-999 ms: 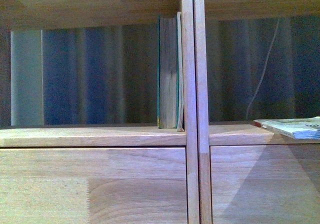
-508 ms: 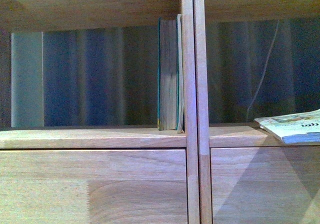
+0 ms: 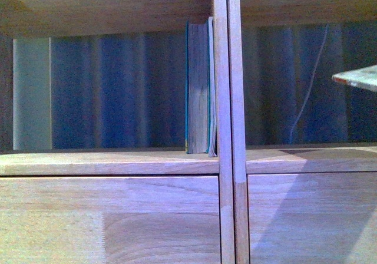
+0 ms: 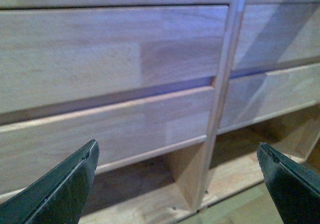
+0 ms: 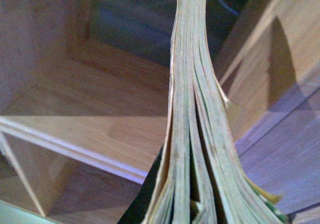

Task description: Organize books on shelf

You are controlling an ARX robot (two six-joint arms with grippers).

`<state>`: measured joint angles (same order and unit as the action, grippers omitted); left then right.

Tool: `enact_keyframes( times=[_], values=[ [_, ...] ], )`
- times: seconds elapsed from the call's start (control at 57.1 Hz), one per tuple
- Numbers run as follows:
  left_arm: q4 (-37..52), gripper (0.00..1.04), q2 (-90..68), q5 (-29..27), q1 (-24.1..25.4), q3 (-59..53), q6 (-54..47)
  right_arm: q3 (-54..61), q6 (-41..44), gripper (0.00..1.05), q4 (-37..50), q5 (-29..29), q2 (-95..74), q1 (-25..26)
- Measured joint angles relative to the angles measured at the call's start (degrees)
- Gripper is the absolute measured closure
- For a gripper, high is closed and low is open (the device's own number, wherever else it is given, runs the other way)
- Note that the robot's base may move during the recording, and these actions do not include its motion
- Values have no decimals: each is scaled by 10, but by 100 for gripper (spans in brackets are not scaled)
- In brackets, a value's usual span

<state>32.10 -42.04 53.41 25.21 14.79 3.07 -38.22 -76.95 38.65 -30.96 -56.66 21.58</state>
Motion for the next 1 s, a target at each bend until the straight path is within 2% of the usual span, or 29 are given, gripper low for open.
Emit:
enact_keyframes(
  times=[0.053,0.105,0.245,0.421,0.736,0.824,0.999],
  values=[
    [61,7,-84,-28,-5,46,24,-4,1,97,13,-19,19,10],
    [78,7,-141,-50,-15,85,36,-4,4,97,28,-31,34,12],
    [52,7,-257,-79,-52,186,70,-3,38,97,79,-47,72,-4],
    [13,7,-353,-85,-116,313,124,15,143,97,113,-49,104,-73],
    [0,7,-378,-68,-266,463,222,21,294,97,118,11,56,-180],
    [0,7,-379,-78,-315,484,243,18,331,97,123,34,14,-211],
    [5,7,-392,-108,-366,521,295,-7,364,97,142,76,-33,-260]
  ],
)
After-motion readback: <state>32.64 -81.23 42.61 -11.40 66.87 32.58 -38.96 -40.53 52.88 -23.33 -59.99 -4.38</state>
